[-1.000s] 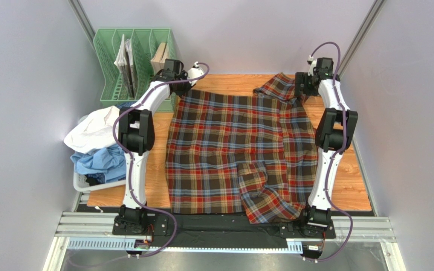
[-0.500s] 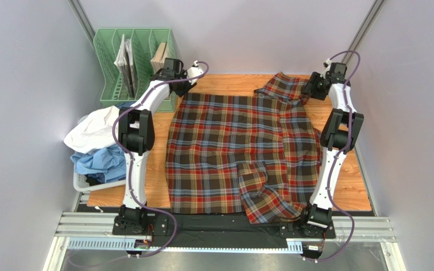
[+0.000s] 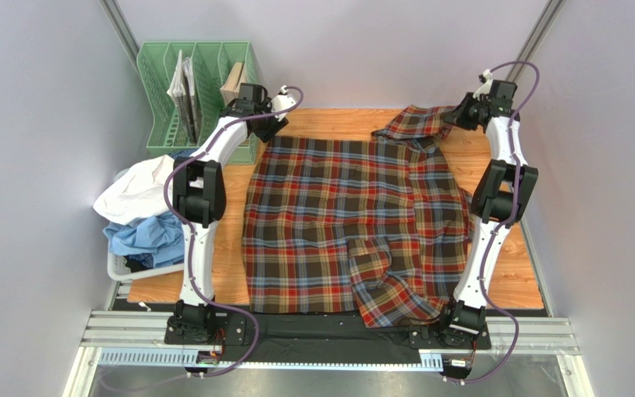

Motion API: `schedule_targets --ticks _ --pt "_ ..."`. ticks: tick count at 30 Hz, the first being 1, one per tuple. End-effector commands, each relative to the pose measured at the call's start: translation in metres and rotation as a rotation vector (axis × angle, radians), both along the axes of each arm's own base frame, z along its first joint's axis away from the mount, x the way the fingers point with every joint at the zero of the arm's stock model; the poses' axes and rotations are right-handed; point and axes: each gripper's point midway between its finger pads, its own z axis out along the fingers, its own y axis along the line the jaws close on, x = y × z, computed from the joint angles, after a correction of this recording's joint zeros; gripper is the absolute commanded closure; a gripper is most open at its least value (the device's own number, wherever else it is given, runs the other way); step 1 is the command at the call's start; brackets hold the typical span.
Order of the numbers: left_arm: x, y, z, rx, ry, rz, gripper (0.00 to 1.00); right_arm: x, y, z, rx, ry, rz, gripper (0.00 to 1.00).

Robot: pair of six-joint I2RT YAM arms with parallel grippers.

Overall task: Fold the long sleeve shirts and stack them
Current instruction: Fold the shirt

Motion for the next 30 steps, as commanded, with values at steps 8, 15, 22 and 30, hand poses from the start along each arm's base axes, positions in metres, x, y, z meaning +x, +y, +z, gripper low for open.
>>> schedule_targets --ticks 8,15,22,30 --pt "-0.021 -0.004 0.098 -0.317 -0.021 0.058 0.32 -0.004 0.202 0.104 -0.23 -0.27 0.355 1.0" --pt "-0.047 -0.019 0.128 -0.533 0.051 -0.018 0.34 -0.043 0.348 0.08 -0.204 -0.263 0.613 0.99" --pt "-0.041 -0.029 0.12 -0.597 0.099 -0.019 0.34 -0.074 0.369 0.065 -0.295 -0.235 0.72 0.24" --pt "-0.059 -0.065 0.087 -0.564 0.188 -0.098 0.36 -0.077 0.252 0.065 -0.4 -0.211 0.736 0.25"
